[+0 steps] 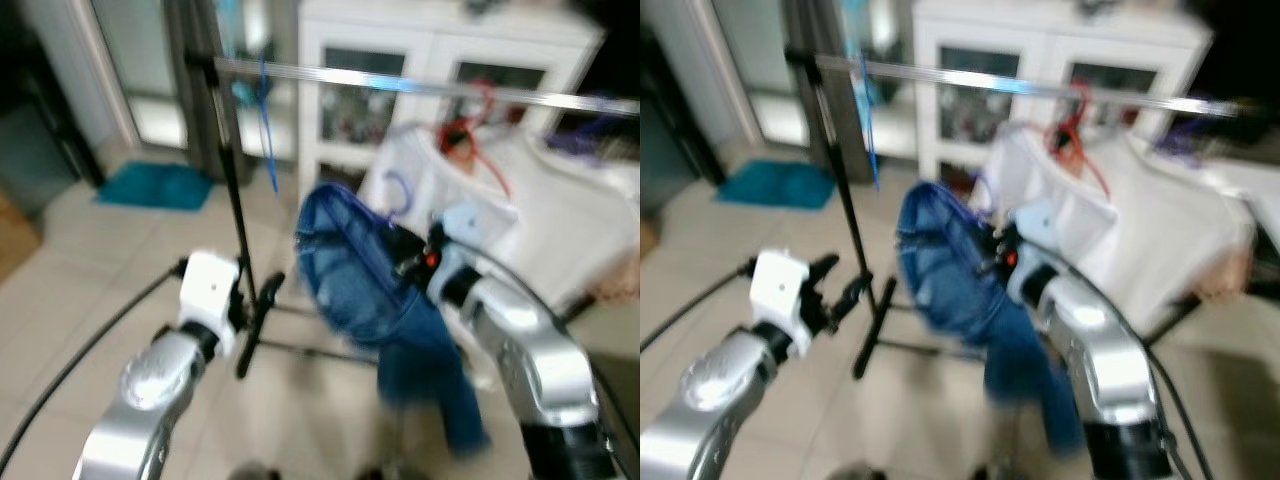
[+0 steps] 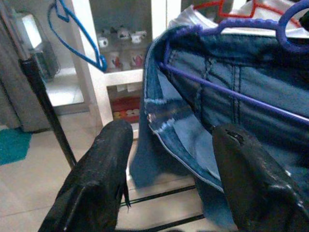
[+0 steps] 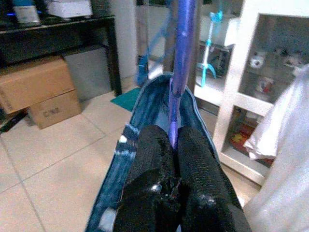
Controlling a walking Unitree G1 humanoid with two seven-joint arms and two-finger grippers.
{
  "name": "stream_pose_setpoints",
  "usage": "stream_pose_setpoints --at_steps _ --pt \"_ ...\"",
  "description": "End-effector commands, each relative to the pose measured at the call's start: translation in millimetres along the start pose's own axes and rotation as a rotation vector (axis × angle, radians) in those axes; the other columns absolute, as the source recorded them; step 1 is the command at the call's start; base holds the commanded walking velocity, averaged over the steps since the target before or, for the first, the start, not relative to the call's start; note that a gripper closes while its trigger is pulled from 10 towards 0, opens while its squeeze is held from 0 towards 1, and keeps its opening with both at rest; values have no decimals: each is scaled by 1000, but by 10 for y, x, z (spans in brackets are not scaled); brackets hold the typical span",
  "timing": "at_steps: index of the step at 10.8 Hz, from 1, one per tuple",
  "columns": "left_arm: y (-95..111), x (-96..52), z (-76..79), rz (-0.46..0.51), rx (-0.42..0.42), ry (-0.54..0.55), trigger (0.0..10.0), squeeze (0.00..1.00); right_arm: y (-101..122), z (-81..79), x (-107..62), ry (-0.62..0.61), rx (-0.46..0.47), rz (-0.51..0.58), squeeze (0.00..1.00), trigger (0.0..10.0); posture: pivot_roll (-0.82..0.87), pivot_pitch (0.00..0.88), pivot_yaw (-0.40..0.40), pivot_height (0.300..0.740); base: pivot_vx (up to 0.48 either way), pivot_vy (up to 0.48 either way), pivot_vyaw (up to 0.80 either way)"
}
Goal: Hang hanger
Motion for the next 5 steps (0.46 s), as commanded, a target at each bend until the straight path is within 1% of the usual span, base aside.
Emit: stream_pose_setpoints --at_steps 1,2,3,4,5 --pt "18 24 -3 4 7 5 10000 0 145 -59 -20 46 13 43 0 0 -91 7 6 740 0 0 0" --pt "23 34 -9 8 -3 0 10000 502 170 -110 -38 93 38 48 0 0 -92 8 7 740 0 0 0" --pt "108 65 -124 61 19 40 10000 1000 200 -210 -75 185 55 46 0 0 -96 8 9 740 0 0 0" --pt "88 94 -232 35 73 91 10000 1000 192 -273 -99 241 38 25 0 0 -99 7 11 740 0 0 0" --pt "100 126 -395 34 105 157 10000 1000 197 -336 -138 298 28 11 0 0 -101 4 13 740 0 0 0"
Point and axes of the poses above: a point about 5 cm out from each wrist's last joint towards the gripper, its own x axis pointing out of the wrist towards the gripper, its own y axis along the axis of the wrist's last joint, z = x × y, the point moved 4 cm from there along x, pointing out of the wrist towards the gripper, and after that the axes turned 15 degrees about x, right-handed, at the moved point
